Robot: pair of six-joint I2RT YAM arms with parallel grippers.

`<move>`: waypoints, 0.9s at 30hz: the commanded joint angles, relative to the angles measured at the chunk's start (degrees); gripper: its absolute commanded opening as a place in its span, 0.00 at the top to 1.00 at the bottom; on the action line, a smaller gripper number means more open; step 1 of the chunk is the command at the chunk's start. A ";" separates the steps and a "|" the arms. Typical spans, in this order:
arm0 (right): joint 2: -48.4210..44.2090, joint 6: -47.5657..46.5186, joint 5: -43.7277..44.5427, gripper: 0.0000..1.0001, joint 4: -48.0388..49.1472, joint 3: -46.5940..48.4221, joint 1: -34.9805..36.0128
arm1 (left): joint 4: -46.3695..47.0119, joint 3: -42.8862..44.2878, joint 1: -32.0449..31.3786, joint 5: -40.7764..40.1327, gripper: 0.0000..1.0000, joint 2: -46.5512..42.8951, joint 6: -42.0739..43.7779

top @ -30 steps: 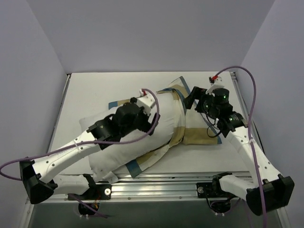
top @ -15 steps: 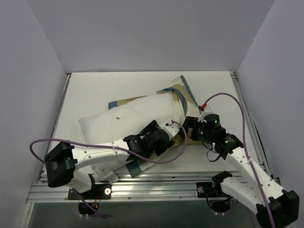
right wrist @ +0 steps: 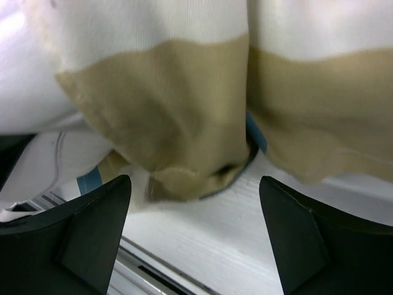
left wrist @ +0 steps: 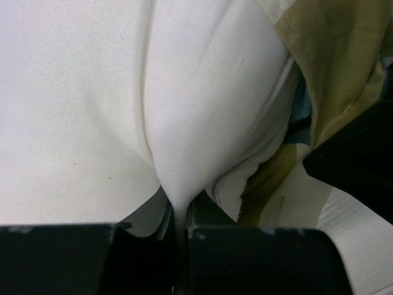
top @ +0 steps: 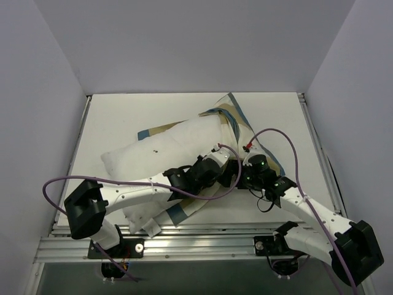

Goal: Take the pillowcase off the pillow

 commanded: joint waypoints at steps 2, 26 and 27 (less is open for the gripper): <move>4.15 1.53 1.27 0.21 11.39 1.03 0.88 | -1.39 2.96 0.32 3.19 0.98 -4.19 -1.42; 20.94 2.41 10.08 1.00 -2.13 40.38 -32.87 | -24.41 4.11 13.94 1.34 0.98 -34.67 -3.09; 22.16 1.88 9.81 1.00 -3.87 41.72 -34.35 | -24.68 4.02 14.03 1.26 0.98 -35.73 -3.62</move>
